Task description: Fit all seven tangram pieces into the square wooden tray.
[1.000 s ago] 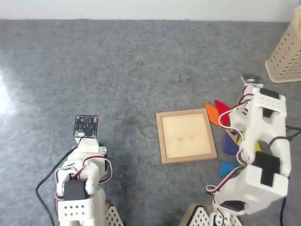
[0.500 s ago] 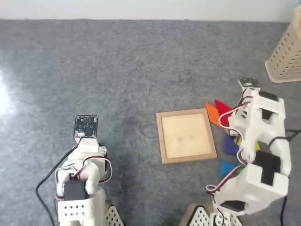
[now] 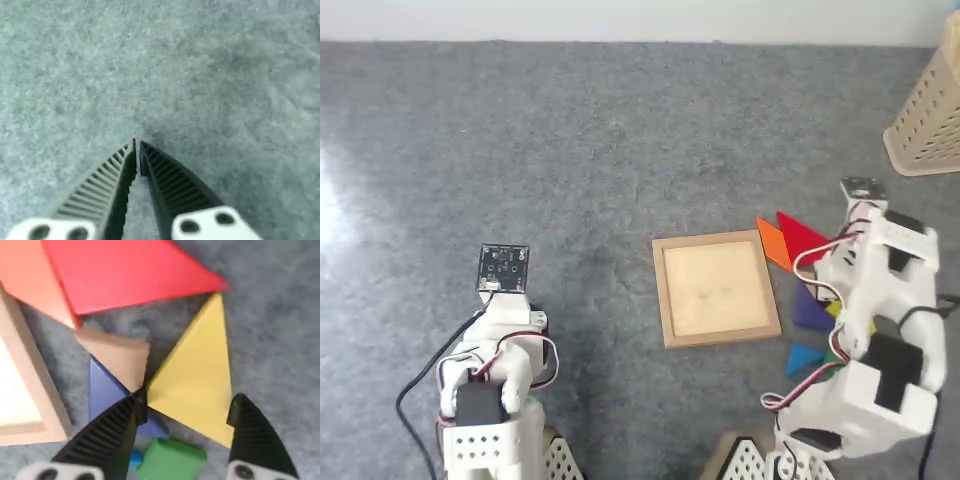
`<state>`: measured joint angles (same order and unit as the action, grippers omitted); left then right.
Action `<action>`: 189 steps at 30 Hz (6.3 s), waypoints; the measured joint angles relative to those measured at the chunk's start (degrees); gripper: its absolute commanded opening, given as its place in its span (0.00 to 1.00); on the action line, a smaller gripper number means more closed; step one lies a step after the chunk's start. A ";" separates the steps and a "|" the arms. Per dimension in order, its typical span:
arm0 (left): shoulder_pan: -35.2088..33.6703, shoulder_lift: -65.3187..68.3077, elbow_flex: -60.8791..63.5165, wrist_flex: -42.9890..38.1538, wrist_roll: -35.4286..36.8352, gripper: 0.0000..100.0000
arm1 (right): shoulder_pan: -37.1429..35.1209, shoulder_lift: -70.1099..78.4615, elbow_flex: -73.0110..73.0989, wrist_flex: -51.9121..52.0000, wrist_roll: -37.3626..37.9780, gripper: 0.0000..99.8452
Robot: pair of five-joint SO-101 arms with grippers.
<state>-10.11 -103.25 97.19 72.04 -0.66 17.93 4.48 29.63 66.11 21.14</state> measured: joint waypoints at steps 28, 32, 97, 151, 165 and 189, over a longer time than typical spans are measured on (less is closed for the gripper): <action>0.09 0.00 0.00 0.00 0.00 0.01 | 0.88 4.40 -2.55 -1.41 2.11 0.18; 0.00 0.00 0.00 0.00 0.00 0.01 | 3.52 4.92 -4.04 -1.58 2.11 0.18; 0.00 0.00 0.00 0.00 0.00 0.01 | 1.49 7.38 -4.66 0.09 -1.23 0.15; -0.09 0.00 0.00 0.00 0.00 0.01 | 3.78 -18.29 24.79 -0.09 23.03 0.18; 0.00 0.00 0.00 0.00 0.00 0.01 | 11.60 -2.20 -5.71 4.31 17.14 0.18; 0.00 0.00 0.00 0.00 0.00 0.01 | 9.23 2.73 -11.34 9.23 57.23 0.34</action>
<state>-10.11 -103.25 97.19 72.04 -0.66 27.16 7.21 18.29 75.34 78.37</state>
